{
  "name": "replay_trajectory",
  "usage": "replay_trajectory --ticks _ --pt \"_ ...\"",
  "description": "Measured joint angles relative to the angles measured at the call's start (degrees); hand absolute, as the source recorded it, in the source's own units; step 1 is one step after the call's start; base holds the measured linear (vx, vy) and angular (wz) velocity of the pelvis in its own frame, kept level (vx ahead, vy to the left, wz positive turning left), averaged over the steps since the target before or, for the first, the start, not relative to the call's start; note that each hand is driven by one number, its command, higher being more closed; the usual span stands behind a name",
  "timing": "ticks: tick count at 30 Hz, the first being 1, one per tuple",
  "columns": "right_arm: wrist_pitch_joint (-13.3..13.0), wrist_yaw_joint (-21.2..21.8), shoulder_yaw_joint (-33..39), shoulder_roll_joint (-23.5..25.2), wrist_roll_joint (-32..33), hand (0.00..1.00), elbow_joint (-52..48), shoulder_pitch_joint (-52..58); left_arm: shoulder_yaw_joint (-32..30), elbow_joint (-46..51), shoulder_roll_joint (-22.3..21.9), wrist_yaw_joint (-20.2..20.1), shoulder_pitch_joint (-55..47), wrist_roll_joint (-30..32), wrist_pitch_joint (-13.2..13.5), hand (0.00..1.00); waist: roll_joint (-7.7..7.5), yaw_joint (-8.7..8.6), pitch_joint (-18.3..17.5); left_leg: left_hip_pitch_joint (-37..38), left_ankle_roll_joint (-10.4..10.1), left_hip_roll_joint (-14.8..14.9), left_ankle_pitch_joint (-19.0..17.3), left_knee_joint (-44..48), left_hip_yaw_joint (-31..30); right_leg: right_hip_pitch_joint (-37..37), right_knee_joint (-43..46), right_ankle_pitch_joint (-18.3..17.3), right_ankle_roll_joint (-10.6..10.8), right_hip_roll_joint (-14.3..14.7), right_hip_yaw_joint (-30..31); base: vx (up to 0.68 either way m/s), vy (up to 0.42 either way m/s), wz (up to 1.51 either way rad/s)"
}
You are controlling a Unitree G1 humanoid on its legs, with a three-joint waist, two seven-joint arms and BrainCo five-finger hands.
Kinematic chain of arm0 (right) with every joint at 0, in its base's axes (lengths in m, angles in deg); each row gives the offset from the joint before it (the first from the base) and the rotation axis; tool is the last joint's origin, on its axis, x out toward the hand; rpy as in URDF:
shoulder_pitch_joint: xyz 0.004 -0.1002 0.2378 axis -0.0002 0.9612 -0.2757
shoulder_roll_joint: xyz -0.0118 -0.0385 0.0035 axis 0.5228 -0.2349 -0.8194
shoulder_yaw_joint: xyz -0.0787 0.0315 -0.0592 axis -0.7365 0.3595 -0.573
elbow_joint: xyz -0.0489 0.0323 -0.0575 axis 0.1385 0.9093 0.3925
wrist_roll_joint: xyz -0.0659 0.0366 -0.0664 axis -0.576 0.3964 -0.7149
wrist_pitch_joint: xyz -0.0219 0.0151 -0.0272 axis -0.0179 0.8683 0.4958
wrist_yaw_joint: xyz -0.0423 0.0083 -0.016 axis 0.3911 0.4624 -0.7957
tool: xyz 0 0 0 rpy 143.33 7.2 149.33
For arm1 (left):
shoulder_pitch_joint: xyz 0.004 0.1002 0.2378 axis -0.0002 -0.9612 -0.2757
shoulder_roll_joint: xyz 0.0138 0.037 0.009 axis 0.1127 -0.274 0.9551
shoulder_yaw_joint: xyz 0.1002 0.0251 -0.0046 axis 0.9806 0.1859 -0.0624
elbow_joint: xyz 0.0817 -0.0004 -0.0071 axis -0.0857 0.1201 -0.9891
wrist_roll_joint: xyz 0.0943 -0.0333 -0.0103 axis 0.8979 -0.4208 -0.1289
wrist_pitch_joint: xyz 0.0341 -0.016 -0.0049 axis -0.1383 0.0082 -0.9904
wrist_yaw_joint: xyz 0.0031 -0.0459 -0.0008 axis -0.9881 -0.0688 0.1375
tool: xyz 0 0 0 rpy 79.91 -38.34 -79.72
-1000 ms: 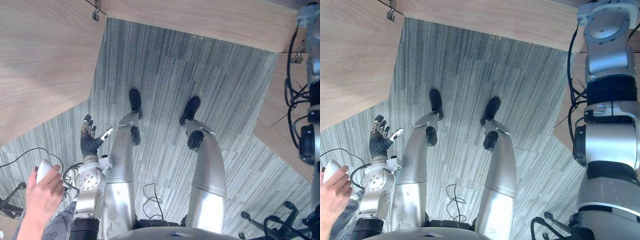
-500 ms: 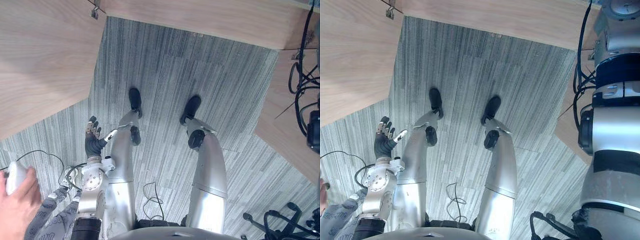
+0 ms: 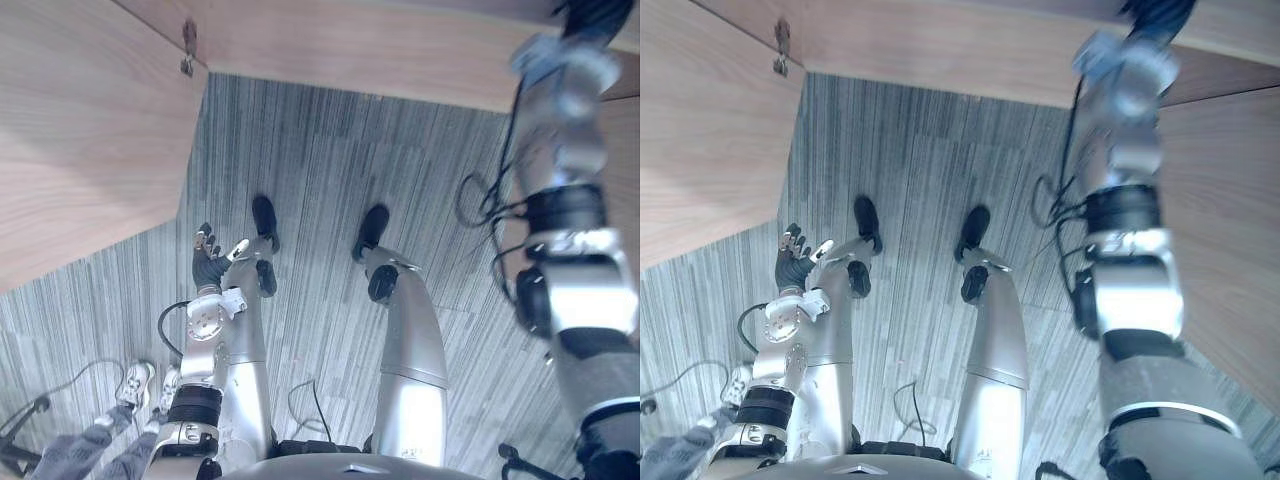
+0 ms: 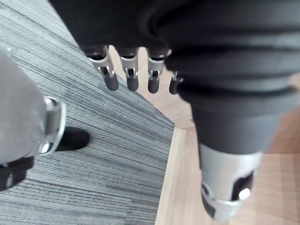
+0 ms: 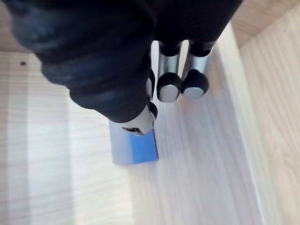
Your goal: Walk over to the cabinet, pick up the folder, carry it to the office cabinet, place the folder inside the office cabinet, then close the office cabinet door
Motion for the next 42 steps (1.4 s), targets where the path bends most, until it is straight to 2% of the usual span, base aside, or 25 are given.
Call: replay_trajectory --ticks 2,6,7,12,14,16,17,19,22,25,28,31,32,34,42 --pt "-0.57 0.06 0.97 3.53 0.51 1.0 -7.12 5.34 0.11 -2.04 0.39 -0.02 0.94 0.02 -0.89 0.0 0.0 -0.28 0.0 3.27 -0.24 0.06 -0.63 -0.24 0.13 3.2 -0.43 -0.17 0.01 0.27 0.17 -0.05 -0.048 -0.08" --pt "-4.42 0.63 1.12 9.43 0.02 1.0 -20.93 16.53 0.2 -4.89 0.42 -0.27 1.14 0.94 -1.99 0.0 -0.09 -0.72 -0.14 12.51 -0.23 0.64 -1.39 -2.99 1.13 12.66 -4.54 -0.21 0.18 0.9 -0.5 -0.03 -0.034 -0.18" --pt "-5.14 1.44 0.74 11.06 -0.27 1.0 -24.26 20.65 0.17 -5.77 0.45 -0.27 0.88 1.43 -2.29 0.0 -0.4 -0.83 -1.12 14.92 -0.26 0.66 -1.58 -3.86 1.81 14.74 -5.62 -0.15 0.27 0.9 -0.46 0.03 -0.006 -0.17" --pt "-5.26 5.8 -6.07 17.63 -5.13 1.0 -33.24 38.92 0.2 -7.95 0.22 -0.36 -2.06 4.5 -3.5 0.0 -1.37 -2.01 -4.69 25.79 -0.68 0.96 -3.2 -7.2 3.55 25.49 -11.04 0.63 1.24 1.93 -0.34 0.09 0.007 -0.19" --pt "-5.25 8.2 -9.02 20.15 -8.33 1.0 -34.62 45.38 0.19 -8.92 0.19 -0.39 -3.81 5.58 -3.78 0.0 -1.59 -2.25 -6.58 29.34 -0.73 1.25 -4.18 -7.63 4.19 29.01 -12.47 0.61 1.28 2.46 -0.15 0.15 0.009 -0.22" --pt "-5.12 12.26 -12.37 23.58 -9.09 1.0 -35.55 54.34 0.13 -11.1 -0.2 -0.49 -6.24 6.83 -3.94 0.0 -1.99 -2.35 -9.01 34.79 -1.11 1.75 -5.33 -9.57 5.99 33.9 -15.41 0.64 1.59 3.25 0.34 0.16 0.006 -0.26" --pt "-5.08 12.86 -12.65 23.76 -9.1 1.0 -35.49 55.32 0.14 -11.35 -0.26 -0.53 -6.51 6.91 -3.95 0.0 -2.02 -2.39 -9.05 35.6 -1.08 1.82 -5.4 -9.87 6.26 34.68 -15.75 0.64 1.65 3.34 0.4 0.16 0.009 -0.22" --pt "-4.96 15.26 -14.09 25.68 -9.49 1.0 -34.1 60.07 0.2 -12.87 -0.46 -0.88 -8.27 7.8 -4.17 0.0 -2.07 -2.96 -9.96 39.6 -1.06 1.81 -5.69 -11.39 6.8 38.64 -17.94 0.7 1.95 3.81 0.55 0.14 0.013 -0.13" --pt "-4.29 17.51 -13.65 27.61 -14.98 1.0 -26.45 65.39 0.52 -16.08 -0.19 -1.64 -10.47 8.91 -4.52 0.0 -2.79 -3.49 -12.94 44.85 -1.93 1.26 -5.6 -14.52 7.99 42.96 -20.39 1.38 2.63 4.07 1.19 0.17 0.012 -0.13" --pt "-2.52 17.97 -11.15 27.66 -22.37 1.0 -13.69 66.43 0.94 -21.44 0.15 -2.1 -10.84 10.1 -4.65 0.0 -2.53 -4.27 -14.73 49.39 -2.53 0.27 -5.14 -17.79 7.89 47.69 -24.39 2.21 3.24 4.36 1.19 0.13 0.023 -0.02" --pt "0.06 17.83 -6.91 27.41 -29.33 1.0 2.63 65.1 0.92 -26.31 1.4 -2.83 -11.63 11.32 -4.89 0.0 -2.43 -4.73 -15.16 54.75 -2.66 -0.91 -3.7 -22.58 7.79 54.04 -31.84 5.38 4.07 5.06 1.44 0.09 0.037 -0.04" --pt "0.9 17.7 -4.21 26.85 -32.72 1.0 10.02 64.66 0.67 -26.85 1.7 -2.85 -13.03 12.31 -4.9 0.0 -2.3 -4.95 -16.06 57.17 -2.3 -2.28 -2.55 -26.0 7.89 57.24 -36.73 7.94 4.67 5.15 2.02 0.06 0.047 -0.03" --pt "1.48 17.63 -3.19 26.54 -34.03 0.0 12.35 64.42 0.65 -27.24 1.86 -2.86 -13.59 12.35 -4.9 0.0 -2.31 -4.96 -16.34 58.22 -2.2 -2.79 -2.17 -27.08 7.94 58.55 -38.63 8.92 4.85 5.07 2.21 0.04 0.056 -0.11" --pt "2.75 17.11 -1.04 25.99 -36.46 0.0 18.49 63.78 0.14 -29.0 2.21 -2.89 -14.46 12.97 -4.93 0.0 -2.3 -5.04 -17.05 61.02 -1.9 -4.08 -1.61 -29.4 8.05 61.82 -42.97 11.06 5.3 4.7 2.59 0.0 0.089 -0.08" --pt "5.43 14.84 5.19 25.85 -37.18 0.0 27.5 63.01 -1.28 -34.99 2.32 -2.94 -15.88 13.32 -5.22 0.0 -2.92 -4.52 -19.6 64.79 -1.93 -6.7 -0.78 -34.28 7.36 63.63 -47.19 13.03 5.57 4.08 5.58 -0.06 0.02 -0.18"
